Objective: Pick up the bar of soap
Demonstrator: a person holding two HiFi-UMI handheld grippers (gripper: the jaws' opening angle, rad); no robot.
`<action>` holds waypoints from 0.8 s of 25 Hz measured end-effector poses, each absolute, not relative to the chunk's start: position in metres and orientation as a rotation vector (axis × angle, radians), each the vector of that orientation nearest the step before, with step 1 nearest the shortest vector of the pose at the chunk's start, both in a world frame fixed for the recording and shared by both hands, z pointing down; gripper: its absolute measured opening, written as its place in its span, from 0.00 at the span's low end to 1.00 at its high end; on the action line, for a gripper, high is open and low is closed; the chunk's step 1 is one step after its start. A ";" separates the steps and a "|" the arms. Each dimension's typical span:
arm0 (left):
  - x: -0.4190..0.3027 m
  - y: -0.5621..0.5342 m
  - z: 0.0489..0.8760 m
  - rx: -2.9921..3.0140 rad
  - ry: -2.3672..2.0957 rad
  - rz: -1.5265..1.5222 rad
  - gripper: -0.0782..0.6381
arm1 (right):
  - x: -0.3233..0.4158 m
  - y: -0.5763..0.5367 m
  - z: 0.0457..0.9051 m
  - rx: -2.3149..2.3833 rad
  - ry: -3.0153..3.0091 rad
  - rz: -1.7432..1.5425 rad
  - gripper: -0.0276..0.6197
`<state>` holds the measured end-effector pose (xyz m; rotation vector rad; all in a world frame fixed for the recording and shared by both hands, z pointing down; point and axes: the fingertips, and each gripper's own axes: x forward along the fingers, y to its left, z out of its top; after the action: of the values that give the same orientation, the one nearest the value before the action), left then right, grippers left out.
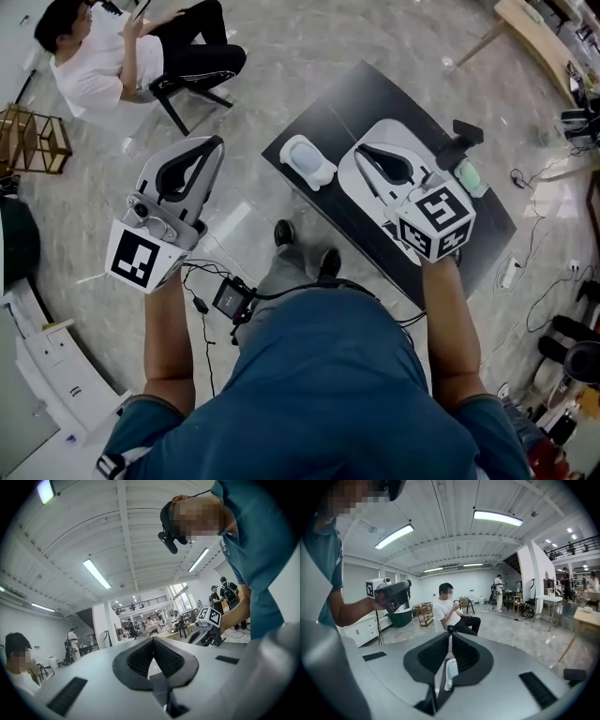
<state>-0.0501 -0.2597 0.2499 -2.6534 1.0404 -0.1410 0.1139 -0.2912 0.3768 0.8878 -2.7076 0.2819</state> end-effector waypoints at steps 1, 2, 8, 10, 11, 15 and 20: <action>-0.054 -0.265 0.253 -2.662 1.041 -0.139 0.11 | 0.111 -0.297 0.384 0.882 -2.698 0.296 0.07; -0.057 -0.270 0.256 -2.671 1.040 -0.137 0.11 | 0.107 -0.303 0.392 0.879 -2.689 0.311 0.07; -0.074 -0.292 0.268 -2.731 1.030 -0.121 0.11 | 0.081 -0.323 0.435 0.847 -2.626 0.401 0.19; -0.080 -0.297 0.277 -2.748 1.034 -0.164 0.11 | 0.074 -0.329 0.450 0.833 -2.603 0.418 0.21; -0.082 -0.300 0.283 -2.760 1.037 -0.194 0.11 | 0.072 -0.331 0.459 0.827 -2.590 0.427 0.23; -0.086 -0.308 0.295 -2.795 1.033 -0.223 0.11 | 0.059 -0.339 0.493 0.777 -2.534 0.447 0.32; -0.089 -0.316 0.305 -2.824 1.036 -0.223 0.11 | 0.044 -0.343 0.530 0.699 -2.458 0.431 0.39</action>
<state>-0.0893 -0.3164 0.3049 -2.8237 1.0362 -0.2226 0.0438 -0.3431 0.5302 0.6995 -2.4581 0.4308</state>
